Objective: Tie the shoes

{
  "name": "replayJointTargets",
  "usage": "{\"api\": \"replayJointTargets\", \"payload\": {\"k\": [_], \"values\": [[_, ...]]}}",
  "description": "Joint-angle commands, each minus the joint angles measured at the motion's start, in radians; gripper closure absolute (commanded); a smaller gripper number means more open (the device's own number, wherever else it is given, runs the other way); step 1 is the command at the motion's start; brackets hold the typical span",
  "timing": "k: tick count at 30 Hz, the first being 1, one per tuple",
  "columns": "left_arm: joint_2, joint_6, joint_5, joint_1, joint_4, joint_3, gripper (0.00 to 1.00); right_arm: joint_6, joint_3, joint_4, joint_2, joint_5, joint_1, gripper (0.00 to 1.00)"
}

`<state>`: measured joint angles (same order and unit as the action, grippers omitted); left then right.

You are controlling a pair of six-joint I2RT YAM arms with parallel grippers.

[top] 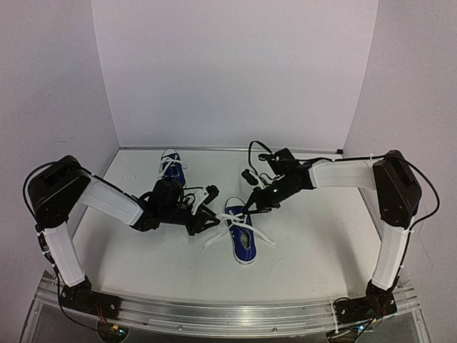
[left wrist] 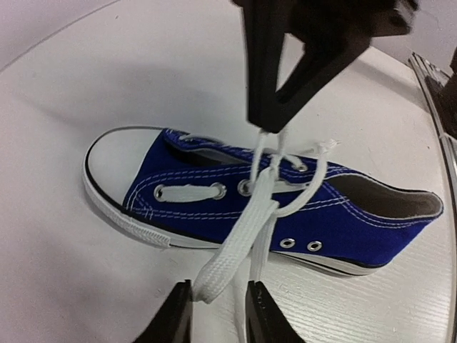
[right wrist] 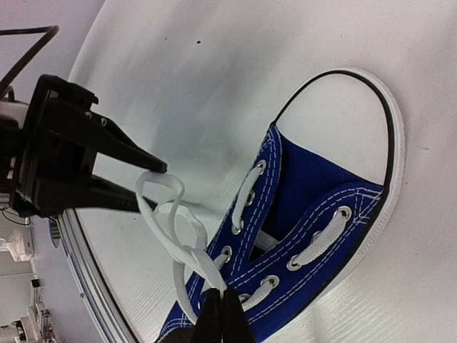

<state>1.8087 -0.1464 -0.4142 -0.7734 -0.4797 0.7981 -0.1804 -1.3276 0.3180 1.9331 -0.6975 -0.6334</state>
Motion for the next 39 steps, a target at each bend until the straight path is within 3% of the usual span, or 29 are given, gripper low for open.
{"api": "replayJointTargets", "payload": {"k": [1,9,18,31,39], "values": [[-0.119,-0.113,0.056,-0.023,-0.036,-0.017,0.61,-0.02,0.011,-0.052,-0.022,-0.039,0.001,1.0],[-0.182,-0.415,0.233,-0.125,0.034,0.001,0.55,-0.03,0.013,-0.061,-0.019,-0.051,0.001,1.0],[-0.078,-0.625,0.216,-0.177,0.189,0.132,0.74,-0.036,0.015,-0.068,-0.016,-0.059,0.001,1.0],[0.032,-0.711,0.231,-0.183,0.266,0.233,0.81,-0.042,0.012,-0.072,-0.008,-0.068,0.001,1.0],[0.073,-0.719,0.251,-0.184,0.279,0.268,0.8,-0.042,0.01,-0.074,-0.007,-0.072,0.001,1.0]]}}
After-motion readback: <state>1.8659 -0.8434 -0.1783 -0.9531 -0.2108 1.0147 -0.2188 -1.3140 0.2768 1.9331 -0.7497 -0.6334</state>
